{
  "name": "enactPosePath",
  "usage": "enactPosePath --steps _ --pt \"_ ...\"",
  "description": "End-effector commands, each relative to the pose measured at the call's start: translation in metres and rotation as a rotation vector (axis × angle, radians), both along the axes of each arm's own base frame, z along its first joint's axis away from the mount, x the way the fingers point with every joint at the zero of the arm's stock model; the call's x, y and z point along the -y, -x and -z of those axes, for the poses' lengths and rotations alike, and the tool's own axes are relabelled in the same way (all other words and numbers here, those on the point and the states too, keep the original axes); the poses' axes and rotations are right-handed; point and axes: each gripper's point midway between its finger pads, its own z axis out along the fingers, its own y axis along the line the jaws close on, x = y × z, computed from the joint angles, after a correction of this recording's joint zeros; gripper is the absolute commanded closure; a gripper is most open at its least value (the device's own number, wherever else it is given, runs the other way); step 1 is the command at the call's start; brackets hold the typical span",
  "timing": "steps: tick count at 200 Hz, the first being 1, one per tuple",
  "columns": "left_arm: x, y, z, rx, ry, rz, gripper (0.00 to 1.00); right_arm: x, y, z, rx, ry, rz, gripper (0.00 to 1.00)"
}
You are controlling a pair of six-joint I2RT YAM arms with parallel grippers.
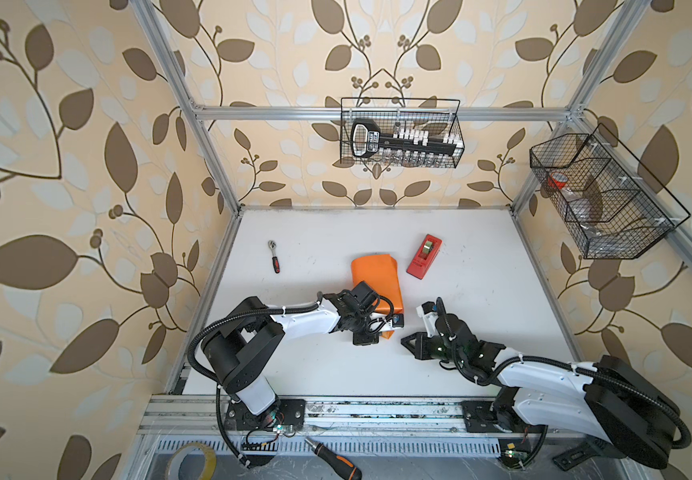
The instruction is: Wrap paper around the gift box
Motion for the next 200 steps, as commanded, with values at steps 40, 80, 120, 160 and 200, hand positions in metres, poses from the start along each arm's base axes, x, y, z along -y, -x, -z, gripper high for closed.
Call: enactPosePath --steps 40,80,120,160,200 --pt "0.005 -0.001 -0.021 0.021 0.075 0.01 1.0 -0.012 -0.015 0.009 0.016 -0.064 0.121 0.89" --pt "0.004 -0.001 -0.022 0.021 0.075 0.01 1.0 -0.021 -0.021 0.021 0.007 -0.072 0.159 0.91" --pt "0.003 0.001 -0.021 0.01 0.072 0.012 1.0 -0.026 -0.031 0.026 0.029 -0.099 0.21 0.93" --pt "0.002 0.0 -0.02 0.015 0.066 0.007 1.0 -0.027 -0.039 0.028 0.048 -0.125 0.248 0.95" --pt "-0.004 -0.001 -0.017 0.031 0.042 -0.007 0.83 -0.026 -0.042 0.025 0.065 -0.145 0.265 0.95"
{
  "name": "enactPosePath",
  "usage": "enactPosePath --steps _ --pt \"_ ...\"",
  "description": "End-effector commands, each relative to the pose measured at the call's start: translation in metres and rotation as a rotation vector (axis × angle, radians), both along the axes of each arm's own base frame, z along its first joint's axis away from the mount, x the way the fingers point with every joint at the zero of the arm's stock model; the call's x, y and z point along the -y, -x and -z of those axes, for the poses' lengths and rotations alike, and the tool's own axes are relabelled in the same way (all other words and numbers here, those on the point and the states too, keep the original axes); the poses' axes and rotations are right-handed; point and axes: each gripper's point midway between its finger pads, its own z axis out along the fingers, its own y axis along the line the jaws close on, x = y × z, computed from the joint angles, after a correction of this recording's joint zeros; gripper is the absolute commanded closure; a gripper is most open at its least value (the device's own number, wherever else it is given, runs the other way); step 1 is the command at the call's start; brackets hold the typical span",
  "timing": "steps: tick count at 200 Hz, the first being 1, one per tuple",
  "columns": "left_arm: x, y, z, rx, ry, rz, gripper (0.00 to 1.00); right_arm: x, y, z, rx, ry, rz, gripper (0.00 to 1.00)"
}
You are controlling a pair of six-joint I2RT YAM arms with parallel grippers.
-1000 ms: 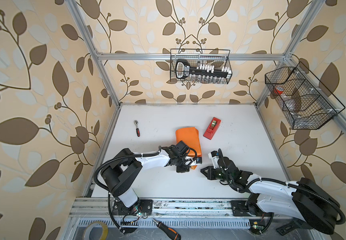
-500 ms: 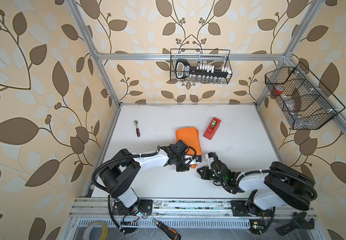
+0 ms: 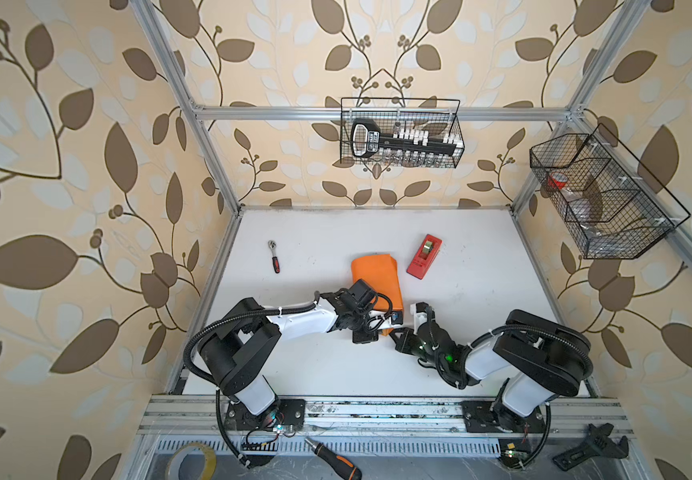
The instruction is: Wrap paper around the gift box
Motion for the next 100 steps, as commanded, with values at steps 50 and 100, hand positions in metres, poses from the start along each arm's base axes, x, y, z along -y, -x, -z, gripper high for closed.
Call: enactPosePath --steps 50,100 --pt "-0.011 0.0 -0.005 0.056 -0.003 0.002 0.63 0.0 -0.005 -0.005 0.018 -0.032 0.042 0.96" --pt "-0.011 -0.003 0.004 0.082 -0.026 0.004 0.54 -0.002 -0.006 -0.009 0.022 -0.052 0.044 0.97"
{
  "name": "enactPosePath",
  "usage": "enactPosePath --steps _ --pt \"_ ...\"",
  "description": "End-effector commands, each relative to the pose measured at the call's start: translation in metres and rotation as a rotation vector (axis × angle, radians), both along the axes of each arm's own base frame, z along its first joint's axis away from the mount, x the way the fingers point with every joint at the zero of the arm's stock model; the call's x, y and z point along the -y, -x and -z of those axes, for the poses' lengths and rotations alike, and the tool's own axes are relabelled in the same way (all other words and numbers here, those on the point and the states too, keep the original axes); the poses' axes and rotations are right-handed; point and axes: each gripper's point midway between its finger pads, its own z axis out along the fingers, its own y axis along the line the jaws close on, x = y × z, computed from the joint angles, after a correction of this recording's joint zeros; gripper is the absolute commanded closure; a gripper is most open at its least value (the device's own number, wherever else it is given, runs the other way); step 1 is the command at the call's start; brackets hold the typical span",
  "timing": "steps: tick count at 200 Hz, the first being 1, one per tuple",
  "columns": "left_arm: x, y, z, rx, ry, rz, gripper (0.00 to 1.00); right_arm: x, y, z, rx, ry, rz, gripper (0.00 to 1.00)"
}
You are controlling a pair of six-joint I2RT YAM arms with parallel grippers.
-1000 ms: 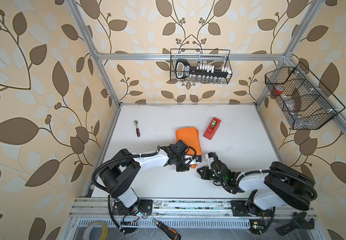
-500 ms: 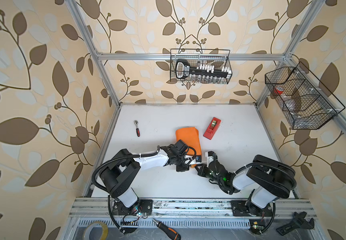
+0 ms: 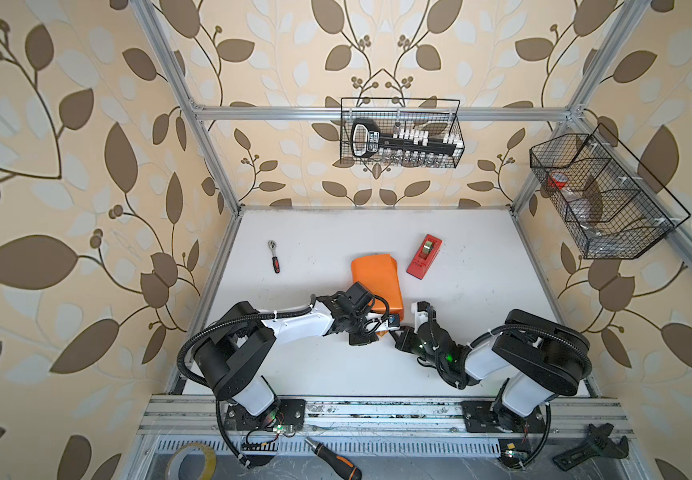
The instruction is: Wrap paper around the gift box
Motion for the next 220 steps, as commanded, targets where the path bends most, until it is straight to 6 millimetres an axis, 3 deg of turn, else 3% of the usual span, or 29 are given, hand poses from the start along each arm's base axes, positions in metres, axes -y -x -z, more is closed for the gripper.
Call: enactPosePath --steps 1,107,171,220 --pt "0.001 -0.004 0.001 0.046 0.0 0.022 0.54 -0.002 -0.002 -0.003 0.005 -0.032 0.022 0.97" --pt "0.004 -0.011 0.012 0.099 -0.032 0.023 0.63 -0.003 -0.003 -0.009 0.008 -0.061 0.027 0.98" --pt "0.01 -0.017 0.006 0.157 0.008 0.005 0.76 -0.003 -0.003 -0.009 0.007 -0.059 0.025 0.99" --pt "0.012 -0.016 -0.002 0.151 0.029 -0.004 0.94 0.004 -0.004 -0.008 0.009 -0.045 0.035 0.99"
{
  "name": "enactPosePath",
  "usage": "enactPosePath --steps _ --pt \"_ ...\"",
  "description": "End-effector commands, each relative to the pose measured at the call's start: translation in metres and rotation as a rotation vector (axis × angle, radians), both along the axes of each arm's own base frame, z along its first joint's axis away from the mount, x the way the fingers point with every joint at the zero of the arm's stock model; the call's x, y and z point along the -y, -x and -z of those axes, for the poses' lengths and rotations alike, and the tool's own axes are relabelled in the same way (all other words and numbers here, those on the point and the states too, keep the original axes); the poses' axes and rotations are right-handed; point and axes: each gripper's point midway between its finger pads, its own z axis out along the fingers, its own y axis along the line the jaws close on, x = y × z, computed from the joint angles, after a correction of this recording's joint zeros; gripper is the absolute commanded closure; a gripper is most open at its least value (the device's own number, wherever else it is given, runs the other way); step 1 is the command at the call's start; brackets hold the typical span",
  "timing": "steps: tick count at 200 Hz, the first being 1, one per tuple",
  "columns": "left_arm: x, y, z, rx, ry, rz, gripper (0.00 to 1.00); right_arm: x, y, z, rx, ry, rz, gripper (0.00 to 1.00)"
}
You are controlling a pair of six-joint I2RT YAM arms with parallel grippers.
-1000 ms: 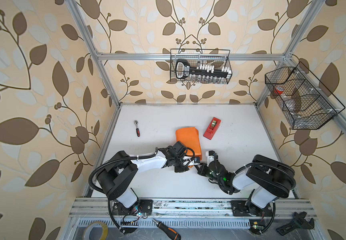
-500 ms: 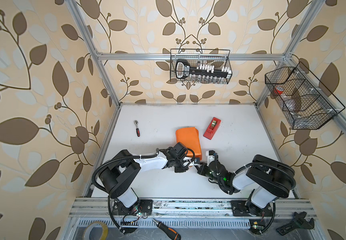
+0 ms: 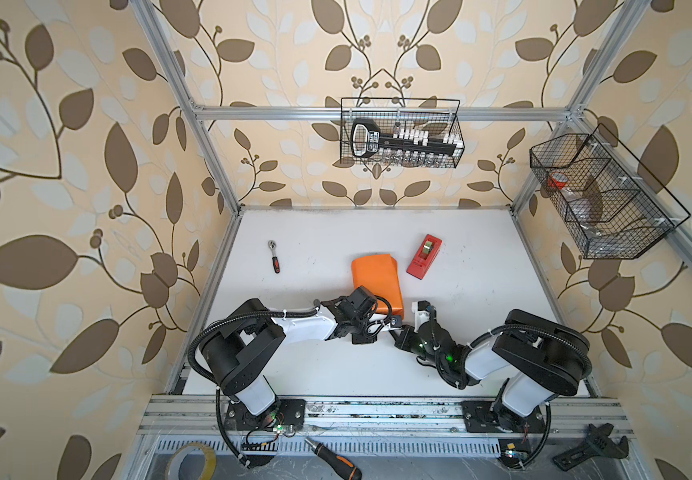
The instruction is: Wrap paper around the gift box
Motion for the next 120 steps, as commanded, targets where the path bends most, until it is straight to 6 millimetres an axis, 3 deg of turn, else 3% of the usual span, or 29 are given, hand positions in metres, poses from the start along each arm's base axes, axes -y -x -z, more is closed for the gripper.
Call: enactPosePath --steps 1,29,76,120 --pt "0.006 0.0 -0.015 0.036 0.041 0.025 0.94 0.005 -0.002 -0.004 0.012 -0.014 0.022 0.99" --pt "0.006 0.0 -0.019 0.048 0.062 0.015 0.98 0.013 -0.003 -0.006 0.021 0.001 0.021 0.98" --pt "0.006 -0.003 -0.023 0.062 0.095 -0.019 1.0 0.044 0.007 -0.009 0.057 0.111 -0.012 0.87" --pt "0.006 -0.004 -0.029 0.083 0.132 -0.032 1.0 0.054 -0.001 -0.036 0.128 0.286 -0.117 0.65"
